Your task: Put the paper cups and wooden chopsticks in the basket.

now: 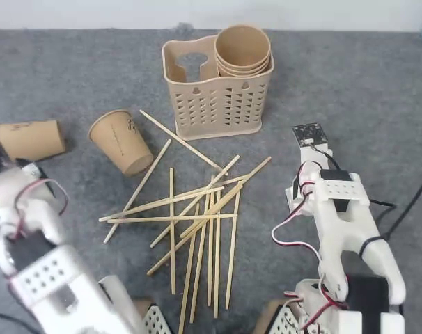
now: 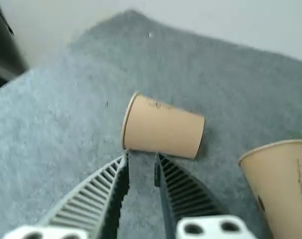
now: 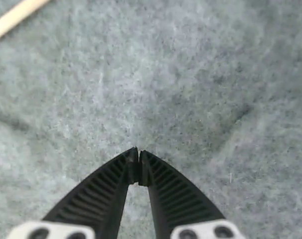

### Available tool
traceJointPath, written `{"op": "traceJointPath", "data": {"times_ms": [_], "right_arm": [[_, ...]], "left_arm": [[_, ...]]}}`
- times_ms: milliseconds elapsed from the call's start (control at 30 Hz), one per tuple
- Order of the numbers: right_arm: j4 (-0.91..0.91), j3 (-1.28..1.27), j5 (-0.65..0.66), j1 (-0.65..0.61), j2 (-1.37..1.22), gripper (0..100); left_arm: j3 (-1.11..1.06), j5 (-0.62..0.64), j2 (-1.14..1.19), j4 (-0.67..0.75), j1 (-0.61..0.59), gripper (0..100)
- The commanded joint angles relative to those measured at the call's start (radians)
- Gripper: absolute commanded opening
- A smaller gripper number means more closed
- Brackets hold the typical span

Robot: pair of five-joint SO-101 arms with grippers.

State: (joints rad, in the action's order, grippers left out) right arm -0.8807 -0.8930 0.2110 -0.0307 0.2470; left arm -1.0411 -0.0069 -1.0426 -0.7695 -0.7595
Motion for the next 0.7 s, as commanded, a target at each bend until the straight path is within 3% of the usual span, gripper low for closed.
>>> {"op": "traceJointPath", "data": {"times_ms": [0, 200, 567, 667], "right_arm": [[-0.008, 0.023, 0.018, 0.013, 0.002, 0.8], [-0.008, 0.023, 0.043, 0.013, 0.002, 0.8], [-0.008, 0.023, 0.043, 0.013, 0.002, 0.8], [-0.008, 0.023, 0.044, 0.013, 0.004, 0.8]], "left_arm": [[0.179, -0.015, 0.264, -0.002, -0.048, 9], [0.496, -0.015, 0.626, -0.018, -0.124, 9], [1.141, 0.083, 1.280, -0.256, -0.186, 8], [1.280, 0.083, 1.419, -0.273, -0.187, 1]]}}
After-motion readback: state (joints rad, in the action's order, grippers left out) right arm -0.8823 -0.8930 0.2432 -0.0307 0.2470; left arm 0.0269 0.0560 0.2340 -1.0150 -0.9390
